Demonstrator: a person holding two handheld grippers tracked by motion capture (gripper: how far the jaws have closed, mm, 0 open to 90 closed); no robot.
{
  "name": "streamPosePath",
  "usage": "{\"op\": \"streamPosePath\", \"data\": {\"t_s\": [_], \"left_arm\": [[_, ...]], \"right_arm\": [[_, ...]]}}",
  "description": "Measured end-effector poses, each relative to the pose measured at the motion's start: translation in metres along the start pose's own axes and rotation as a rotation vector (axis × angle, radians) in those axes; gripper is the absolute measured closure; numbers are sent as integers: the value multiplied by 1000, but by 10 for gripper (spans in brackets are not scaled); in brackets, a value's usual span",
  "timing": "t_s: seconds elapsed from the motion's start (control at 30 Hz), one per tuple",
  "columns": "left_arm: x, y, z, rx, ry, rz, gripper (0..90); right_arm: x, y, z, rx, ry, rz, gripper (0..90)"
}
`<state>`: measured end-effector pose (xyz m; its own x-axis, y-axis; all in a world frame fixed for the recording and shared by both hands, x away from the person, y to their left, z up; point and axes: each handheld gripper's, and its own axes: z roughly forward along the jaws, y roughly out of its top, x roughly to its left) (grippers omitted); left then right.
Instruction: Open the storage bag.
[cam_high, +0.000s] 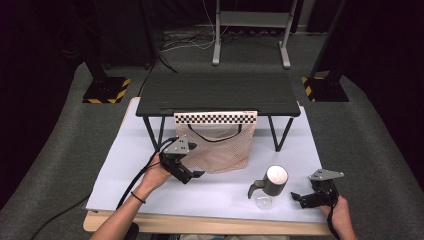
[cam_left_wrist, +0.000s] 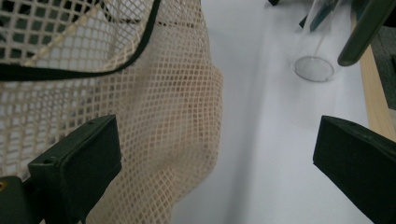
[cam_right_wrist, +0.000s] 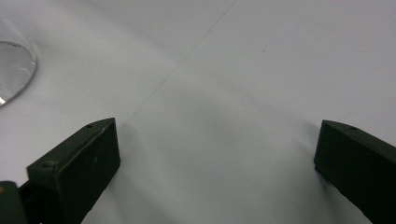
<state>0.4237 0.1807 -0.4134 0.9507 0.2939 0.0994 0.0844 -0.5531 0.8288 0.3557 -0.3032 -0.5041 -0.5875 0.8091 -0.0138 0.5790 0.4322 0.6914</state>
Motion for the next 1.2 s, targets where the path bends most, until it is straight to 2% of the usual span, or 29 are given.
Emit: {"op": "streamPosePath", "data": {"t_s": [0.07,0.1,0.13,0.33,0.4,0.47,0.6,0.7,0.93,1.07,1.13,1.2], "left_arm": [[3,-1,1,-21,-5,-14,9],[8,-1,2,-12,-21,-32,8],[9,0,3,-1,-21,-30,7],[8,10,2,-24,-14,-3,8],[9,10,2,-19,-19,-3,9],[10,15,3,26,-22,11,8],[10,19,6,20,-29,26,8],[11,23,8,41,-37,44,7],[12,33,9,9,-40,65,7],[16,40,14,15,-63,63,5],[17,42,19,42,-76,68,3],[17,43,20,46,-77,72,3]], "right_arm": [[0,0,0,0,0,0,0],[0,0,0,1,1,0,0],[0,0,0,2,2,1,0],[0,0,0,2,2,0,0],[0,0,0,1,2,-1,0],[0,0,0,1,1,0,0],[0,0,0,2,2,0,0],[0,0,0,2,2,1,0],[0,0,0,2,2,1,0],[-1,0,0,2,3,0,0],[0,0,0,2,2,1,0],[0,0,0,2,2,1,0]]}}
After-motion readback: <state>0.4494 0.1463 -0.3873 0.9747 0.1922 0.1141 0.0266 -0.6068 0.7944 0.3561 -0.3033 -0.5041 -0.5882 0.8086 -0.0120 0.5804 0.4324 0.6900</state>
